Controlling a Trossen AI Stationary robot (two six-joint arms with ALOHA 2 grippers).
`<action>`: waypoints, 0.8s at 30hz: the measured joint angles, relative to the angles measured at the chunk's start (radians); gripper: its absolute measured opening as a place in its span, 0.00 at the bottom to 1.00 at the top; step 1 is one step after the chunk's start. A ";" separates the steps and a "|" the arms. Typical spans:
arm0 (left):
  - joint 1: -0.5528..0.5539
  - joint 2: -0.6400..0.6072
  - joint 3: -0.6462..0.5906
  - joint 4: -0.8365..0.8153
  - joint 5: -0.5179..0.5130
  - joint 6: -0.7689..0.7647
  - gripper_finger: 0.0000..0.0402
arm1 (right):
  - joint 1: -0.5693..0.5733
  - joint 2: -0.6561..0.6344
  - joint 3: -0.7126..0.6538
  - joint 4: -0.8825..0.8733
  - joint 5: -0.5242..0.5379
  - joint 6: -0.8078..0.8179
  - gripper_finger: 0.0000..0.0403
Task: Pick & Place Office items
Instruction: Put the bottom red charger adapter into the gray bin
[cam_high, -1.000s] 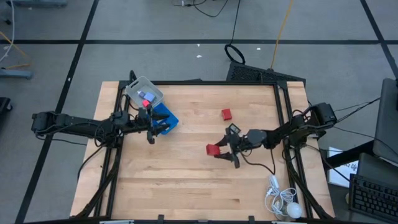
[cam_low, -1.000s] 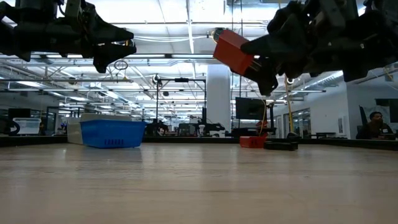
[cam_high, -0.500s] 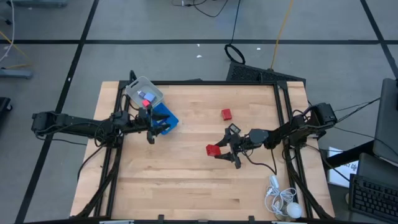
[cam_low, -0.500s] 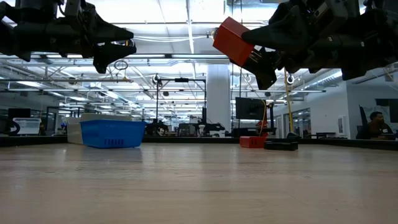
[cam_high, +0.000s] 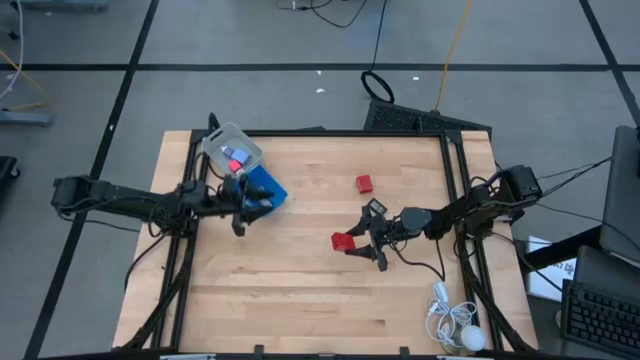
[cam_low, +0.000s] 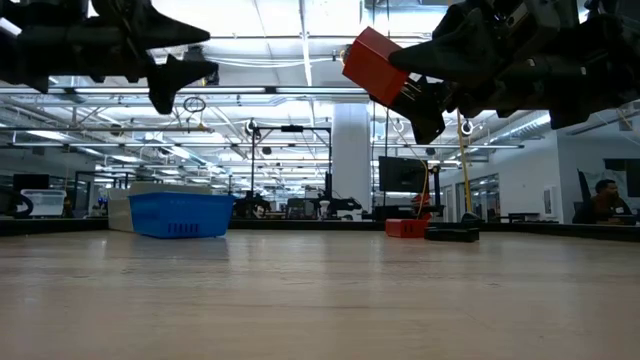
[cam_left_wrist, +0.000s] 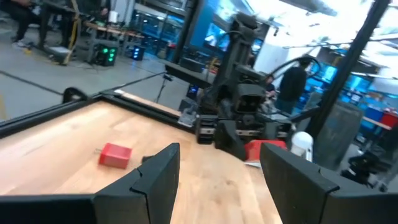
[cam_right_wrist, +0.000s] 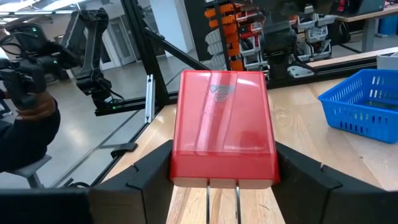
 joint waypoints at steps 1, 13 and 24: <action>-0.011 0.000 0.003 0.000 0.000 0.010 0.56 | 0.000 0.000 0.000 0.000 0.000 0.000 0.54; -0.115 0.246 0.123 -0.005 -0.024 0.047 0.56 | 0.000 0.000 0.000 0.000 0.002 0.000 0.54; -0.068 0.589 0.344 -0.001 -0.042 -0.046 0.56 | 0.000 0.000 0.000 -0.002 0.023 -0.064 0.53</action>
